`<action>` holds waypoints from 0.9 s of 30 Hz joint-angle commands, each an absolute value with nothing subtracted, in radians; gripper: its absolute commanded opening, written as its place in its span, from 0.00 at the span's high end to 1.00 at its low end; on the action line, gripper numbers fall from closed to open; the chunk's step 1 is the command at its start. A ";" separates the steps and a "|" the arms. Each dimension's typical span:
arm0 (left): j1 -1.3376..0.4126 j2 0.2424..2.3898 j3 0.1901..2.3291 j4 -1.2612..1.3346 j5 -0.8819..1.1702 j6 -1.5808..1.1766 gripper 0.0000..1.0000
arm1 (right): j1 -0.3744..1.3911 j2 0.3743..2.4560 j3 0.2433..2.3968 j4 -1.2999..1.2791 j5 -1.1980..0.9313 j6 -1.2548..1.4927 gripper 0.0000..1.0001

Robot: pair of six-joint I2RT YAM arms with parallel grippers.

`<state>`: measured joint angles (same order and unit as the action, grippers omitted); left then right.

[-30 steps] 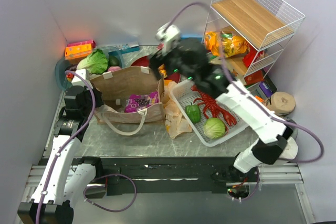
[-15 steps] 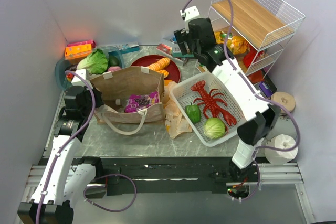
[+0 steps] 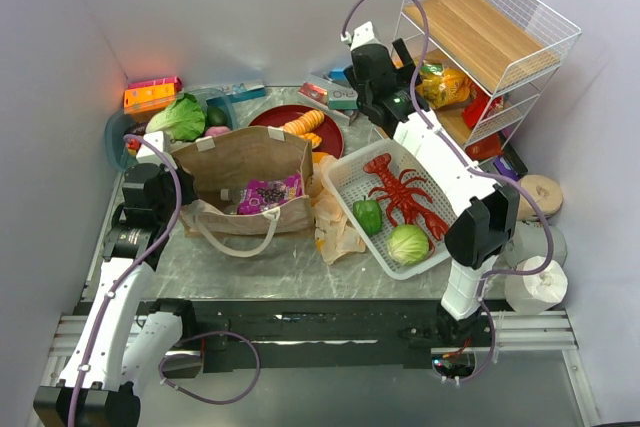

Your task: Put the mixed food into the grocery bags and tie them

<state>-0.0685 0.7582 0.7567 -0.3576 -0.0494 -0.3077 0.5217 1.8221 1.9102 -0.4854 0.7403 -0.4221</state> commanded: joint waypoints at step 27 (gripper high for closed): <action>-0.061 0.730 0.759 -0.321 -0.095 -0.305 0.99 | 0.848 1.643 2.092 -0.506 0.769 -0.440 1.00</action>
